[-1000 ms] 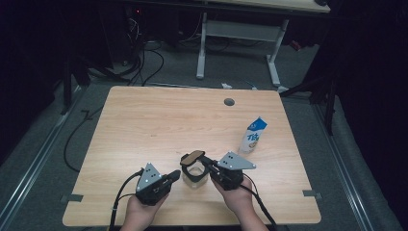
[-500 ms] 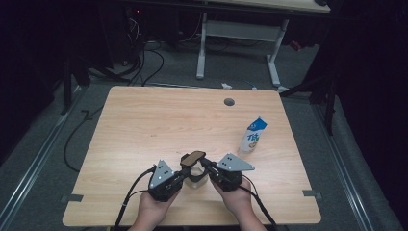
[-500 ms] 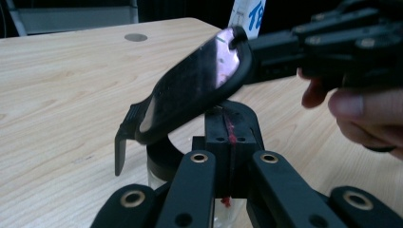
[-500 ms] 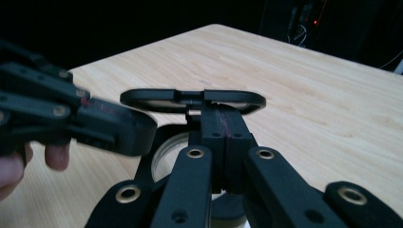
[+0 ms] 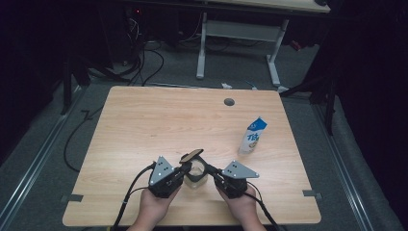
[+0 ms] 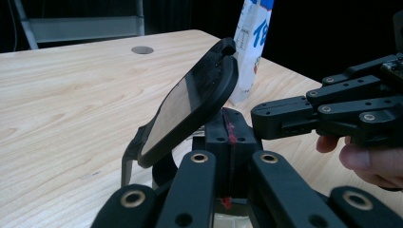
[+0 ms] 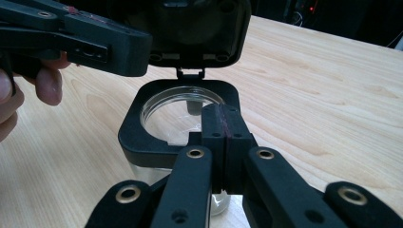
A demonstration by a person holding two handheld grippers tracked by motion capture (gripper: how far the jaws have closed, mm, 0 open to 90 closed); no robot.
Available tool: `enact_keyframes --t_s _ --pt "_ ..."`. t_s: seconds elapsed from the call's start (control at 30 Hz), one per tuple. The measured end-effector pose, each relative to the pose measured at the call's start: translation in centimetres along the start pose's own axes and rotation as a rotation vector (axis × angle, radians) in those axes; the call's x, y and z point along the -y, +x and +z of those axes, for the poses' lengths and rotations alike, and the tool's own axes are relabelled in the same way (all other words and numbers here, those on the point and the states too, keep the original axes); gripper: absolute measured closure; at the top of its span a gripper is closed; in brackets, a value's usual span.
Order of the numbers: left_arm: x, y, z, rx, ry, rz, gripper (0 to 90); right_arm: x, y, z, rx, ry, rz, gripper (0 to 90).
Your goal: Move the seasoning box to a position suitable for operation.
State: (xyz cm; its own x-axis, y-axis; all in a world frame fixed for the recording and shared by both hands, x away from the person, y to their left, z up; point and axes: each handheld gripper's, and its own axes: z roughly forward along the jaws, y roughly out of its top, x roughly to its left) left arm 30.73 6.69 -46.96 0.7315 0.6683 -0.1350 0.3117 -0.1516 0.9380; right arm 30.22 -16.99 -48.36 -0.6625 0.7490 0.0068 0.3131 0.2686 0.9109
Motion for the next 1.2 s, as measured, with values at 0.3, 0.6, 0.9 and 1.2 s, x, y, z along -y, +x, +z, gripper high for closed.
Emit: enact_keyframes --t_s 0.3,0.6,0.9,1.2 --pt "-0.4 0.4 0.2 -0.016 -0.011 -0.011 89.9 0.1 -0.1 0.3 -0.007 -0.003 -0.004 90.0" --pt "-0.7 1.5 0.2 -0.036 -0.021 -0.030 89.9 0.1 -0.1 0.3 -0.006 0.000 -0.020 90.0" --pt "-0.8 2.2 0.1 -0.065 -0.025 -0.035 89.9 0.1 -0.1 0.3 -0.009 -0.003 -0.025 90.0" --pt "-0.7 2.7 0.1 -0.073 -0.023 -0.042 89.9 0.3 -0.2 0.3 -0.013 -0.010 -0.021 90.0"
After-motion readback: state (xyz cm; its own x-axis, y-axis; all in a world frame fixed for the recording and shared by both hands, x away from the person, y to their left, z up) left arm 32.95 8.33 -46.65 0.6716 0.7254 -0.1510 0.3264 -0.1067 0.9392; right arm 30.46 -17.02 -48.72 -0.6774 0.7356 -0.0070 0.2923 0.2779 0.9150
